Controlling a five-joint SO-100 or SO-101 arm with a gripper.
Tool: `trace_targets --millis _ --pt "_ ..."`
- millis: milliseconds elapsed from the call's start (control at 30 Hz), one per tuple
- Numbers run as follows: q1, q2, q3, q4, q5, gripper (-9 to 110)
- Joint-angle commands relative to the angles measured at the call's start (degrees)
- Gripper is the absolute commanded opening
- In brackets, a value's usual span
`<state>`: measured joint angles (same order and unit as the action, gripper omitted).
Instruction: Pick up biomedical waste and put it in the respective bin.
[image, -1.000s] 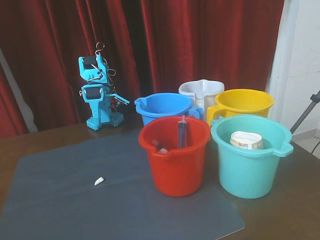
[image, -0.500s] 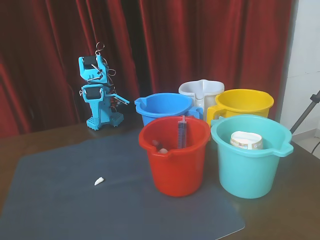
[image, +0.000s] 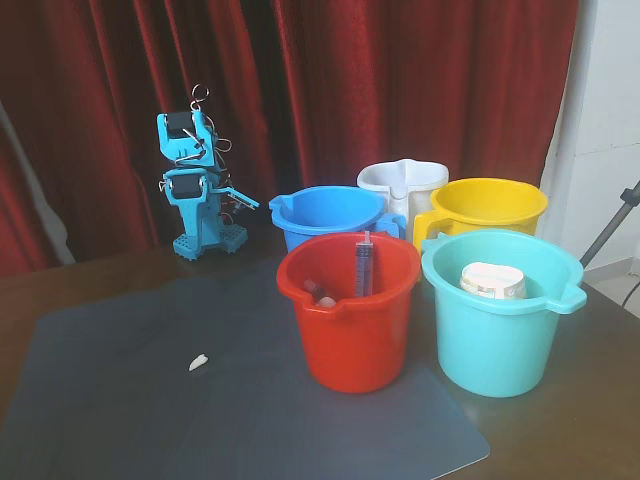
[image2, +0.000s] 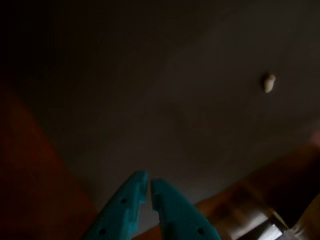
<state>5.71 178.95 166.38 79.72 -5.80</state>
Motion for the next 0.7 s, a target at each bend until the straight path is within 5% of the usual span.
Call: trace_targets --millis 0,200,333,667 --pt "-0.1 -0.4 -0.2 -7.7 0.4 0" --pt "0.1 -1.5 0.6 -31.1 8.1 0" --pt "1.3 -4.6 -4.0 -32.1 11.9 0" --pt "6.9 -52.4 -59.9 -1.8 13.9 0"
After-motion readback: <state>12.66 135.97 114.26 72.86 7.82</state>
